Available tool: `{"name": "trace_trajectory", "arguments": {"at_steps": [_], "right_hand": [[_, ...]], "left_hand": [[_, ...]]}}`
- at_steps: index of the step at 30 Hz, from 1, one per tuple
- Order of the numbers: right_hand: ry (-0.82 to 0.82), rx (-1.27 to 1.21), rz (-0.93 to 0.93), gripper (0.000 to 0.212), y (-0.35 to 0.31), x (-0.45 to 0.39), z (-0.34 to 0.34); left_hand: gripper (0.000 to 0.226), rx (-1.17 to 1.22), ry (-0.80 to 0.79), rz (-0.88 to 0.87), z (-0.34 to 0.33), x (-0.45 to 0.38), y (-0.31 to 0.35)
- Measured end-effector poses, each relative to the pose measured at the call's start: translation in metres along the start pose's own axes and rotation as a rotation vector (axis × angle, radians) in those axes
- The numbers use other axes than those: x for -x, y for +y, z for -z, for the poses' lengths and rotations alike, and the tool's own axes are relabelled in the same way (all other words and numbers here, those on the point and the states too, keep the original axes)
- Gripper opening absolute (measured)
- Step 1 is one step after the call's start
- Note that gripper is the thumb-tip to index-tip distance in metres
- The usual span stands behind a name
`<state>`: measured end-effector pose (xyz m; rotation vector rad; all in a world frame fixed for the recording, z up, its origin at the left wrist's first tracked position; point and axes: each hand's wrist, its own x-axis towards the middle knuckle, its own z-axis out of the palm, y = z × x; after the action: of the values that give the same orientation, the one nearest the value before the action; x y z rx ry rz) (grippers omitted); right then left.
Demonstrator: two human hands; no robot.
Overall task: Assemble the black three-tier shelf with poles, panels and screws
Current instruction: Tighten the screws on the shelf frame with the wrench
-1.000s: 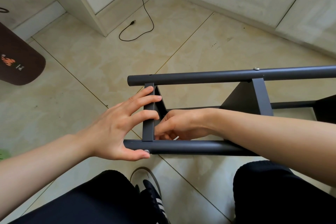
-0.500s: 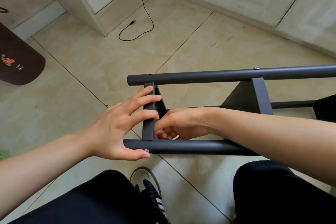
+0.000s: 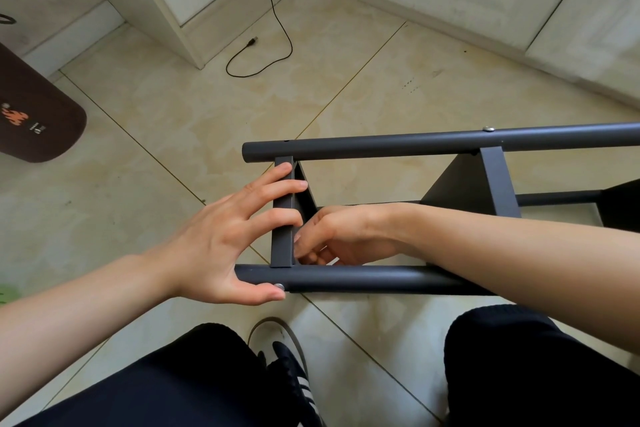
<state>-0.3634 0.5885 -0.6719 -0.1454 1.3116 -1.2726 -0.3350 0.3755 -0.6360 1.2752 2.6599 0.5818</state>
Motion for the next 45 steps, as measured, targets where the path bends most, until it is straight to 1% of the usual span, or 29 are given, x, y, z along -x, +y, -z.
{"name": "trace_trajectory", "arguments": {"at_steps": [3, 5, 7, 10, 14, 17, 22, 27, 30, 33, 35, 36, 37, 39, 40, 42, 45], "right_hand": [[0.021, 0.065, 0.005, 0.039, 0.001, -0.001, 0.0], [0.04, 0.098, -0.013, 0.034, 0.001, -0.001, 0.0], [0.041, 0.063, -0.026, 0.026, 0.001, -0.002, 0.0], [-0.016, -0.022, -0.001, 0.018, 0.0, -0.002, 0.001], [-0.049, -0.011, 0.041, 0.038, 0.002, -0.002, 0.004], [-0.035, 0.0, 0.033, 0.036, 0.003, -0.003, 0.003], [-0.055, -0.014, 0.034, 0.046, 0.003, -0.004, 0.004], [-0.052, -0.028, 0.026, 0.04, 0.004, -0.002, 0.003], [-0.041, -0.02, 0.031, 0.032, 0.002, 0.003, 0.002], [-0.033, -0.021, 0.058, 0.026, 0.002, 0.015, 0.001], [-0.028, 0.042, 0.082, 0.019, 0.0, 0.027, -0.001], [-0.001, 0.086, 0.086, 0.017, -0.001, 0.034, -0.003], [0.036, 0.123, 0.081, 0.019, -0.002, 0.041, -0.004], [0.091, 0.186, 0.047, 0.035, -0.008, 0.054, -0.005], [0.11, 0.221, 0.023, 0.039, -0.011, 0.06, -0.006], [0.162, 0.301, -0.025, 0.034, -0.018, 0.07, -0.012], [0.311, 0.49, -0.096, 0.026, -0.024, 0.08, -0.022]], "left_hand": [[0.067, 0.004, -0.001, -0.002, 0.0, 0.0, 0.0], [0.067, 0.004, 0.0, -0.004, 0.0, 0.0, 0.0], [0.067, 0.006, 0.003, -0.007, -0.001, 0.0, -0.001], [0.067, 0.006, 0.0, -0.005, -0.001, 0.0, -0.001], [0.065, 0.012, 0.001, -0.005, -0.001, 0.0, -0.001], [0.067, 0.002, 0.006, -0.007, -0.001, 0.001, -0.002], [0.067, 0.001, 0.007, -0.01, -0.002, 0.001, -0.003], [0.068, -0.024, 0.01, -0.012, -0.001, 0.0, -0.004], [0.068, -0.057, -0.001, -0.006, 0.004, -0.001, -0.002], [0.069, -0.092, -0.058, 0.022, 0.011, -0.001, 0.001], [0.072, -0.109, -0.124, 0.062, 0.017, -0.001, 0.005], [0.074, -0.124, -0.161, 0.085, 0.02, -0.001, 0.007], [0.076, -0.142, -0.197, 0.109, 0.023, -0.001, 0.008], [0.079, -0.188, -0.262, 0.152, 0.028, -0.002, 0.012], [0.081, -0.216, -0.295, 0.173, 0.03, -0.003, 0.015], [0.084, -0.274, -0.355, 0.219, 0.034, -0.003, 0.02], [0.086, -0.327, -0.402, 0.295, 0.034, 0.0, 0.03]]}}
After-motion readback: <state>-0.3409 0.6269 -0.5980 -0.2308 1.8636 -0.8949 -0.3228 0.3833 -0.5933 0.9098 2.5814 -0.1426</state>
